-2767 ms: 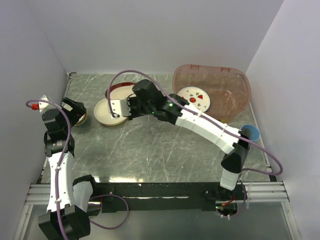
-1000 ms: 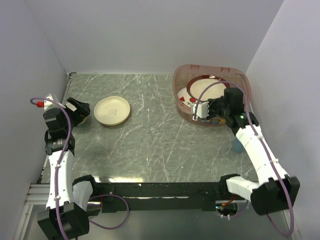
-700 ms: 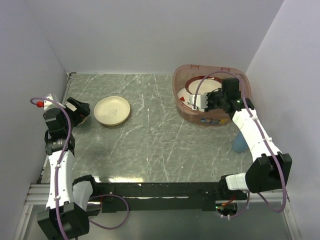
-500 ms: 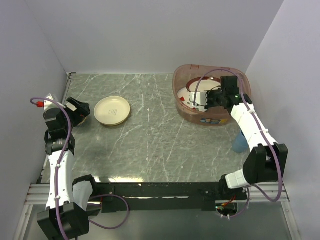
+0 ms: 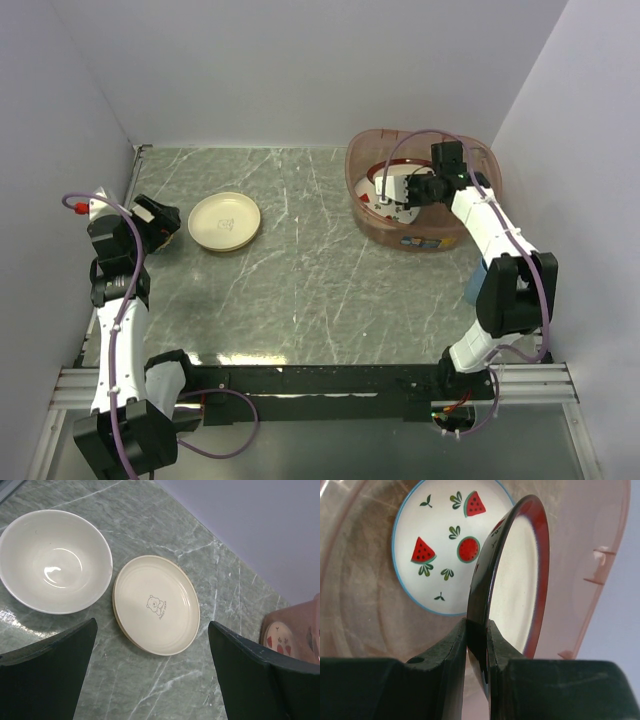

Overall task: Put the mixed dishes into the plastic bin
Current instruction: Place the plate in the plastic bin.

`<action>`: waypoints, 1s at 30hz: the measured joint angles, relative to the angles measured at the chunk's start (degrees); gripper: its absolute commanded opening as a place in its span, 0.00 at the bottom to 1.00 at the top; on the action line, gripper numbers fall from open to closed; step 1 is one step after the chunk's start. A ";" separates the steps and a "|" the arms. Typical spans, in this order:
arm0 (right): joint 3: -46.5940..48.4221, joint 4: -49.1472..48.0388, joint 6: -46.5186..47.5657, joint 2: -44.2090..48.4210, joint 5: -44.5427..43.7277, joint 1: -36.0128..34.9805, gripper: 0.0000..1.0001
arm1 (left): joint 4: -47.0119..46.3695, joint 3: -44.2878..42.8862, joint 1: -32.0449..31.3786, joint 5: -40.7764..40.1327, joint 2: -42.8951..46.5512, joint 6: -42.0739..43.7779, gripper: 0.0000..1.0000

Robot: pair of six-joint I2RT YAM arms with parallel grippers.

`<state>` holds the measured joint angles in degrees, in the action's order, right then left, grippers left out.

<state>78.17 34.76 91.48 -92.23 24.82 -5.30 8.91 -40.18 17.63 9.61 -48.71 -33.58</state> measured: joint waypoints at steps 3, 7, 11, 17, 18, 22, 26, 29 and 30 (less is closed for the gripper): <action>0.70 -0.04 0.09 -1.33 0.35 0.00 0.00 | -0.02 0.00 0.00 -0.02 -0.11 0.02 0.99; 0.70 0.70 0.13 -2.10 0.39 0.00 0.00 | -0.02 0.00 0.00 -0.07 -0.50 0.02 0.99; 0.70 1.16 0.13 -2.80 0.37 -0.02 0.00 | -0.02 0.00 0.00 -0.24 -0.74 0.07 0.99; 0.70 1.77 0.13 -2.99 0.35 -0.31 0.00 | 0.00 0.00 0.00 -0.39 -0.94 0.17 0.99; 0.70 1.75 0.13 -3.13 0.33 -0.37 0.00 | 0.00 0.00 0.00 -0.39 -0.98 0.20 0.99; 0.70 1.84 0.39 -4.17 0.31 -0.70 0.00 | 0.00 0.00 0.00 -0.42 -1.01 0.20 0.99; 0.70 2.29 0.55 -4.87 0.17 -1.09 0.00 | 0.00 0.00 0.00 -0.42 -1.01 0.22 0.99; 0.70 2.34 0.55 -4.90 0.07 -1.49 0.00 | 0.00 0.00 0.00 -0.42 -1.01 0.22 0.99; 0.70 2.32 0.57 -4.90 0.04 -1.60 0.00 | 0.00 0.00 0.00 -0.42 -1.01 0.22 0.99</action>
<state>78.87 37.08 92.05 -97.12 24.86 -6.90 8.91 -40.18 17.63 9.19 -49.71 -33.36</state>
